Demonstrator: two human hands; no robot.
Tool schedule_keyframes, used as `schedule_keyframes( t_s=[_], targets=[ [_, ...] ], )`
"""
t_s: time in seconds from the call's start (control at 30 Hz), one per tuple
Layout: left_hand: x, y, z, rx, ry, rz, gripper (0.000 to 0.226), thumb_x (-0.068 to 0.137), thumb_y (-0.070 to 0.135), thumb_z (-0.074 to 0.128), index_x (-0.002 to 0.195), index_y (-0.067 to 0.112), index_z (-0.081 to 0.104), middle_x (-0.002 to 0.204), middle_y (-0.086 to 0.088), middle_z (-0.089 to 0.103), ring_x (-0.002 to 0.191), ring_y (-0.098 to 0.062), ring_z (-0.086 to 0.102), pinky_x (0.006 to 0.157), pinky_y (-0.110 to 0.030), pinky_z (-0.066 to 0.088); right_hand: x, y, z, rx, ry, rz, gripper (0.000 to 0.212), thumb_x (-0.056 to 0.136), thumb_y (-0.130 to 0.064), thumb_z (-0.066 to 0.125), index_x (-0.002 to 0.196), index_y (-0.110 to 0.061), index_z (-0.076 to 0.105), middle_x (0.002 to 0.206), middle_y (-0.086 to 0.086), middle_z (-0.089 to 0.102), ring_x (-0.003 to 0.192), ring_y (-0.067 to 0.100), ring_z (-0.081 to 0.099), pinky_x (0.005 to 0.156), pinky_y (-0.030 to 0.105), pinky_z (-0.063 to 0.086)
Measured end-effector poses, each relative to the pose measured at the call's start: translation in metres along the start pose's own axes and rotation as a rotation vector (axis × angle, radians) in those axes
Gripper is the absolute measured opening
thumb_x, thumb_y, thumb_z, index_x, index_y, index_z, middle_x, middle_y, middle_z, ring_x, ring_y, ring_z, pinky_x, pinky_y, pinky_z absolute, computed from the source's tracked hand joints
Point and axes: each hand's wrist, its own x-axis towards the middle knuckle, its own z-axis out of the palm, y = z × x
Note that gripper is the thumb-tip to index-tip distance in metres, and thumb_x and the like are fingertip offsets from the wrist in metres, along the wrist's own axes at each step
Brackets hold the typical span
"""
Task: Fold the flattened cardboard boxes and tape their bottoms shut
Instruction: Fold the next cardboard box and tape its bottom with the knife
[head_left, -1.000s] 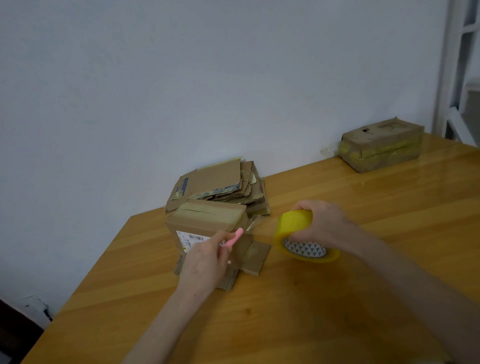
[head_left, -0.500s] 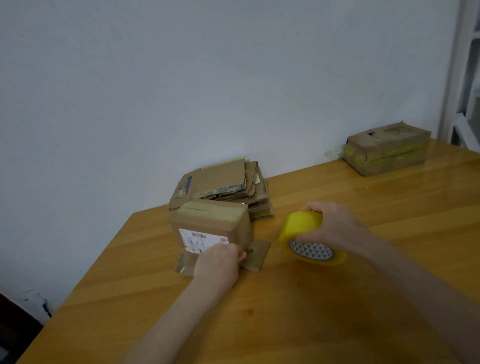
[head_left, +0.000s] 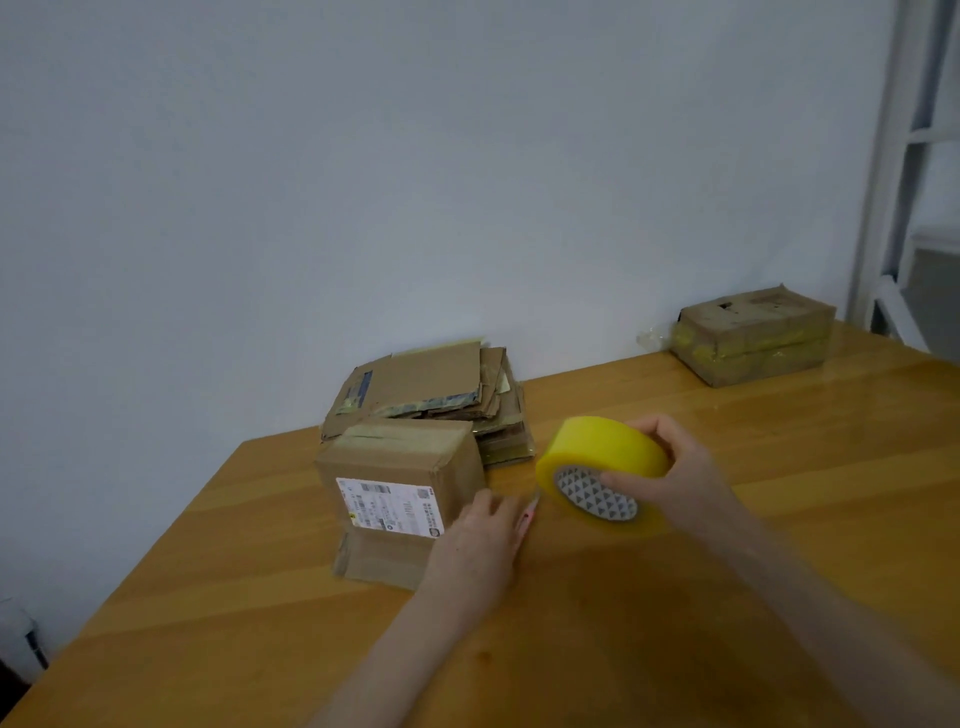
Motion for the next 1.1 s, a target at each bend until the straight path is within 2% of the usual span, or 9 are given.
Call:
schedule_keyframes(
  t_s=[0.1,0.2,0.27,0.5,0.67,0.77,0.83,0.93,1.1],
  targets=[
    [0.032,0.009,-0.026,-0.368,0.195,-0.091,0.041,0.099,0.037,0.039,0.137,0.021,0.045,0.131,0.004,0.052,0.113,-0.01,0.052,0.096,-0.023,0.043,-0.003,-0.003,-0.006,0.07,0.05,-0.061,0.042,0.068,-0.012,0.082,0.096,-0.022,0.052,0.099,0.0,0.057,0.089,0.014,0.058,0.059,0.022,0.049],
    [0.062,0.019,-0.047,-0.938,-0.053,-0.279,0.048,0.096,0.051,0.041,0.117,0.014,0.062,0.111,-0.004,0.066,0.102,-0.017,0.061,0.091,-0.036,0.049,-0.006,-0.008,-0.012,0.113,0.048,-0.103,0.042,0.067,-0.01,0.081,0.096,-0.022,0.053,0.098,-0.002,0.058,0.085,0.006,0.059,0.057,0.021,0.051],
    [0.072,0.026,-0.05,-1.143,-0.159,-0.336,0.05,0.092,0.053,0.049,0.102,0.008,0.067,0.098,-0.009,0.068,0.09,-0.02,0.063,0.079,-0.034,0.051,-0.008,-0.01,-0.015,0.104,0.047,-0.126,0.042,0.068,-0.009,0.081,0.095,-0.024,0.053,0.097,-0.006,0.057,0.082,-0.002,0.058,0.057,0.018,0.05],
    [0.087,0.044,-0.046,-1.192,-0.011,-0.256,0.013,0.089,0.021,0.064,0.092,0.01,0.071,0.08,0.0,0.064,0.074,-0.008,0.058,0.053,-0.015,0.048,-0.009,0.005,-0.032,0.043,0.117,-0.152,0.045,0.065,-0.013,0.084,0.095,-0.024,0.053,0.096,-0.007,0.057,0.086,0.006,0.057,0.059,0.022,0.05],
    [0.096,0.054,-0.04,-1.082,-0.001,-0.313,0.018,0.091,0.02,0.062,0.09,0.004,0.07,0.077,-0.005,0.063,0.064,-0.011,0.058,0.053,-0.02,0.052,-0.011,0.012,-0.037,-0.035,0.112,-0.171,0.058,0.051,-0.05,0.078,0.098,-0.027,0.053,0.094,-0.02,0.054,0.089,0.006,0.055,0.063,0.027,0.052],
    [0.102,0.061,-0.036,-0.93,0.119,-0.272,0.017,0.093,0.022,0.059,0.084,0.009,0.067,0.074,-0.002,0.063,0.057,-0.01,0.057,0.058,-0.025,0.055,-0.008,0.014,-0.042,-0.079,0.123,-0.142,0.049,0.06,-0.032,0.085,0.096,-0.028,0.051,0.096,-0.013,0.055,0.091,0.012,0.056,0.066,0.037,0.054],
    [0.103,0.065,-0.037,-0.926,0.208,-0.26,0.015,0.093,0.02,0.058,0.086,0.01,0.066,0.075,-0.001,0.064,0.059,-0.008,0.058,0.055,-0.022,0.054,-0.005,0.013,-0.047,-0.077,0.133,-0.117,0.046,0.065,-0.019,0.085,0.093,-0.028,0.05,0.098,-0.007,0.055,0.091,0.013,0.056,0.064,0.035,0.055],
    [0.104,0.069,-0.043,-1.003,0.323,-0.235,0.015,0.096,0.017,0.054,0.089,0.007,0.063,0.077,-0.002,0.067,0.063,-0.002,0.063,0.046,-0.016,0.049,-0.003,0.014,-0.054,-0.134,0.121,-0.122,0.042,0.066,-0.017,0.084,0.09,-0.025,0.05,0.092,-0.004,0.057,0.084,0.014,0.057,0.062,0.043,0.053],
    [0.102,0.073,-0.051,-1.118,0.223,-0.194,0.008,0.094,0.007,0.055,0.09,0.006,0.062,0.069,-0.006,0.065,0.047,-0.003,0.057,0.045,-0.018,0.047,-0.011,0.018,-0.061,-0.138,0.147,-0.106,0.041,0.066,-0.016,0.084,0.091,-0.023,0.052,0.091,-0.006,0.057,0.084,0.011,0.058,0.066,0.043,0.053]
  ],
)
